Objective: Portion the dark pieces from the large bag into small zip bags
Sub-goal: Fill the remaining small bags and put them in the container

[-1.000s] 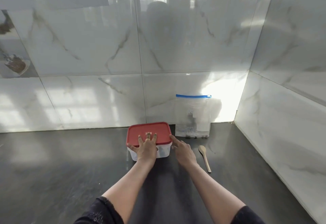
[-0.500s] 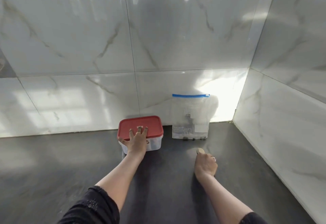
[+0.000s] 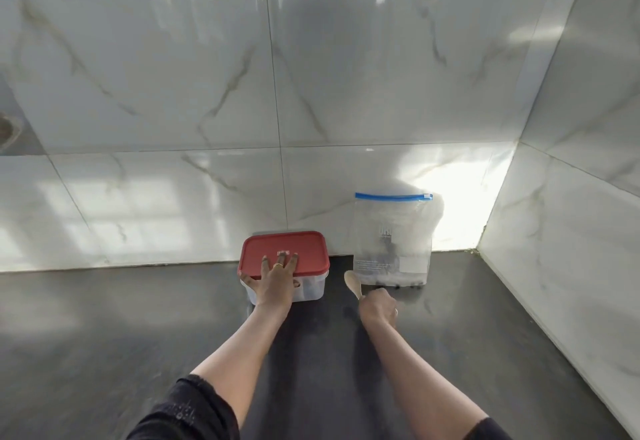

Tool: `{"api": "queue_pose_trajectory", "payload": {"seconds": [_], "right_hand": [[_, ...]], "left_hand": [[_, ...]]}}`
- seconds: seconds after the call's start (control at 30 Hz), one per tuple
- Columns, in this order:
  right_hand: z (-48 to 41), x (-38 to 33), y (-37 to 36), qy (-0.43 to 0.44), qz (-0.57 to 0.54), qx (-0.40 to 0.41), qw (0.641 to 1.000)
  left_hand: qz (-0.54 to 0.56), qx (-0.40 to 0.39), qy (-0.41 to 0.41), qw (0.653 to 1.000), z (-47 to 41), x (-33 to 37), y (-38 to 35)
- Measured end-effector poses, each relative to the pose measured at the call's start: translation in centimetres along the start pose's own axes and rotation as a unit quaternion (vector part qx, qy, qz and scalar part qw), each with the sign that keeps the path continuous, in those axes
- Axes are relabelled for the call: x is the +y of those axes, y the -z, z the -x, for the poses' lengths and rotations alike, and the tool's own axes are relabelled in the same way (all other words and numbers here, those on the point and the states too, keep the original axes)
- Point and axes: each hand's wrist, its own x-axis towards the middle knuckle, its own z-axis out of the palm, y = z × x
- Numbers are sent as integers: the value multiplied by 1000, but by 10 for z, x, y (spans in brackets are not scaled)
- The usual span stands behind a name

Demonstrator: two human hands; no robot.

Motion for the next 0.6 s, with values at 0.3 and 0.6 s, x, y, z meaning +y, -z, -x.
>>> {"api": "queue_pose_trajectory", "payload": {"seconds": [0.3, 0.6], "right_hand": [[-10, -29, -31, 11, -4, -11, 1000], [-15, -35, -41, 33, 30, -9, 999]], "left_hand": [[-5, 18, -17, 1000, -15, -10, -4], [3, 26, -24, 999, -16, -13, -6]]}}
